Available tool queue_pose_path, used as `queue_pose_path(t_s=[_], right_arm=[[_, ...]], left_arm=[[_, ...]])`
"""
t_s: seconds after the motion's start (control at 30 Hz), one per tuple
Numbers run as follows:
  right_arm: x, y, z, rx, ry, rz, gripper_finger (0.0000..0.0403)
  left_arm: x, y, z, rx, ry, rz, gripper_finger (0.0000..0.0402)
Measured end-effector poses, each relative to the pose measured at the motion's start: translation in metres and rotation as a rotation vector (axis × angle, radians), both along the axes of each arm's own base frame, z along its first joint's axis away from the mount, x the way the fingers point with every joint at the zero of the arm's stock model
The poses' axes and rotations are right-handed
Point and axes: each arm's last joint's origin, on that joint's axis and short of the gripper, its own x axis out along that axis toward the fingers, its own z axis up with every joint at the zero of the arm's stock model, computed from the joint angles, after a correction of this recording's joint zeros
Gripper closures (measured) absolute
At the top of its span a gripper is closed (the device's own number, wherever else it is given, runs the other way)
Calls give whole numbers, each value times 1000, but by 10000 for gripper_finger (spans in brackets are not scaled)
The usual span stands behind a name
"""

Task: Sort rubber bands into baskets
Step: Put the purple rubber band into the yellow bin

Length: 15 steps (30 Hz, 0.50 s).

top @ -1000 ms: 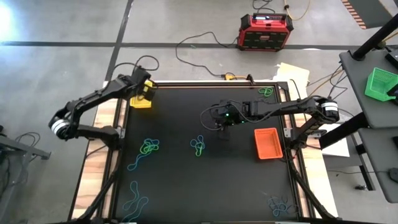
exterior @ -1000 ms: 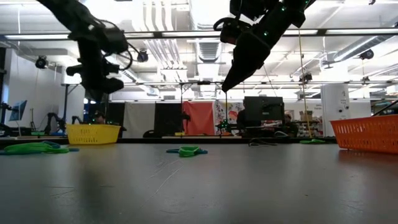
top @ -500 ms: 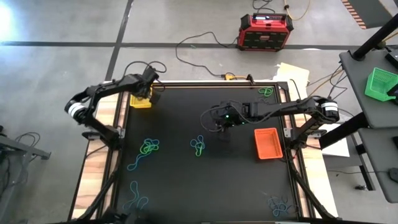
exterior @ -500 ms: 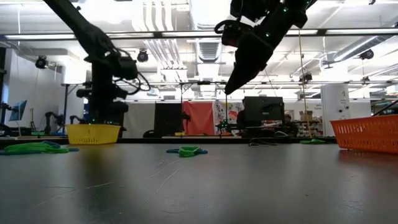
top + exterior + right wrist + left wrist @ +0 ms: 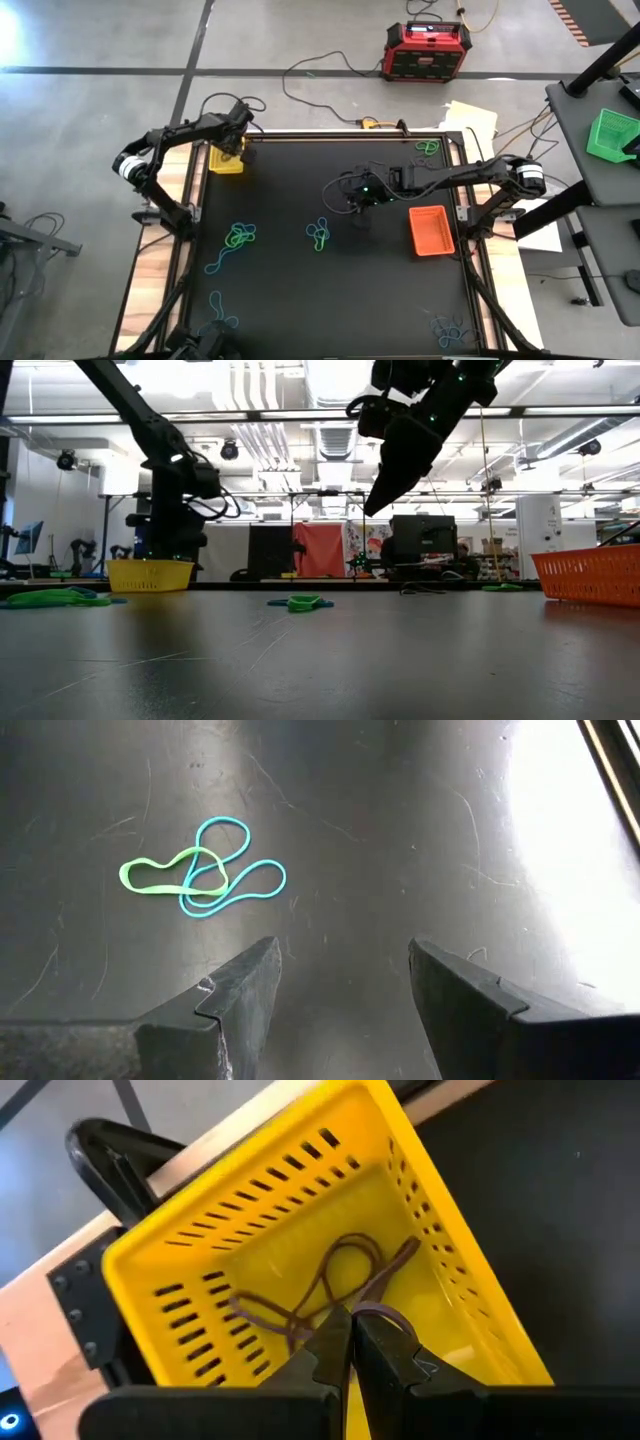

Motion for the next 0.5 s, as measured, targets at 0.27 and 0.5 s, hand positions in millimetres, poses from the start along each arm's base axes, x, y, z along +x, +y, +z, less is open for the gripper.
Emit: queue_pose_path(t_s=[0.27,0.5], right_arm=[[0,1,0,1,0,1,188],[0,1,0,1,0,1,188]], left_arm=[[2,3,6,-10,18,-24,388],[3,5,6,14,15,-23,334]])
